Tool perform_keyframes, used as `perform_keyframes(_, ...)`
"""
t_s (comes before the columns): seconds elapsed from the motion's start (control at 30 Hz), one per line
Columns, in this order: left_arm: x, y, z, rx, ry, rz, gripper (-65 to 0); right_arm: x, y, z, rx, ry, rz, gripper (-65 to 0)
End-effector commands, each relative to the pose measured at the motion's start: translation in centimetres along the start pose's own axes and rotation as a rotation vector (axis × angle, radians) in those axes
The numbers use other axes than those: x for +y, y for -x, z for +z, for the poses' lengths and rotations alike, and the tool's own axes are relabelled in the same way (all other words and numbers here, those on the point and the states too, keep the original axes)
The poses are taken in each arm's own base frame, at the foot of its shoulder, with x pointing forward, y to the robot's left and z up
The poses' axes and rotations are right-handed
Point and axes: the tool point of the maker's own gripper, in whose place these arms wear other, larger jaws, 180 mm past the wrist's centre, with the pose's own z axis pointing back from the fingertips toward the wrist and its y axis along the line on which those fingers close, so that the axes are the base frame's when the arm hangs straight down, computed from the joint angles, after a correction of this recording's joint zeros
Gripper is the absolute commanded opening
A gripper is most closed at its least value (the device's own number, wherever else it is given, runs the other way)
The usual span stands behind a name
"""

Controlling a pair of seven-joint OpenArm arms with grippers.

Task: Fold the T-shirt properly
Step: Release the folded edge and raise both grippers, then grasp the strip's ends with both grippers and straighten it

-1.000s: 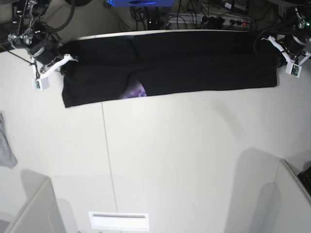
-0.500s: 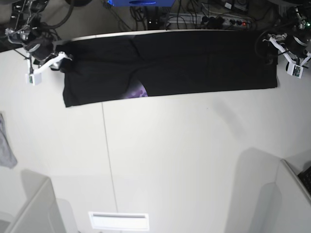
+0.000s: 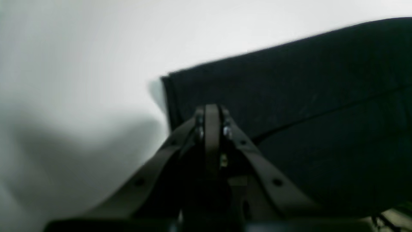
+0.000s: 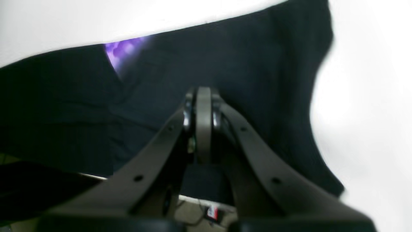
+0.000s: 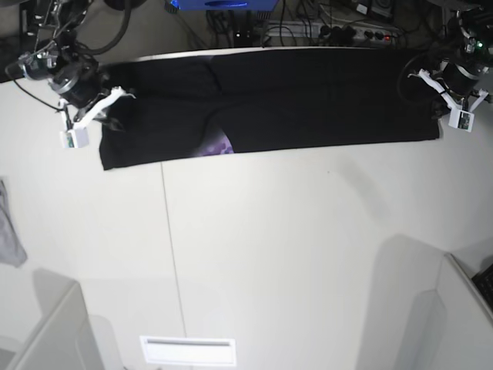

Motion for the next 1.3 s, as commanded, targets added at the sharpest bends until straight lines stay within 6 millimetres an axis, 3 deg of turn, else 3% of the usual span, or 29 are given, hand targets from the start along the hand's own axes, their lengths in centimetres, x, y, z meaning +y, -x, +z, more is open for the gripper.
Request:
perform_keyframes(0.0,0.1,0.1,-0.4,0.005,0.001,-0.010,-65.0,0.1,-0.5,0.0,-0.015,-0.005,0.002,-65.0)
perform_keyframes(0.1,0.2,2.5,-1.9,0.075,-0.010,0.008,-65.0,-0.7,0.7,-1.1,0.024,0.002,-0.051,-65.0)
perform_keyframes(0.27,0.5,4.7,-3.6,0.152,-0.030,0.013,-65.0,-3.0,3.1,-3.0,0.099,0.021,-0.135,-65.0)
perform_keyframes(0.4,0.1,4.6,-4.9,0.164,-0.020,0.009,-65.0,-4.8,3.2,-4.2,0.109,0.065,-0.132,-65.0)
perform_keyframes(0.57,0.4,3.2,-6.7,0.139,-0.016,0.047,-65.0,-6.6,1.1,-5.8,0.094,0.125,-0.095,-65.0)
perform_keyframes(0.8,1.5,-0.6,-8.2,0.062,-0.032,0.072,-65.0,-6.8,-2.8,-7.8,0.040,0.106,-0.114,-65.0)
perform_keyframes(0.93,2.1,-3.0,-7.0,0.034,-0.058,0.041,-65.0,-4.9,-5.1,-6.6,-0.035,0.083,-0.053,-65.0)
perform_keyframes(1.13,4.6,-8.3,-1.8,-0.118,-0.124,0.089,-65.0,-0.2,-7.7,-4.5,-0.122,0.031,0.040,-65.0)
perform_keyframes(1.23,5.7,-9.3,1.1,-0.173,-0.131,0.148,-65.0,1.7,-8.2,-3.5,-0.135,0.012,0.067,-65.0)
perform_keyframes(1.27,6.0,-8.8,1.7,-0.174,-0.129,0.175,-65.0,2.1,-8.3,-3.3,-0.138,0.009,0.073,-65.0)
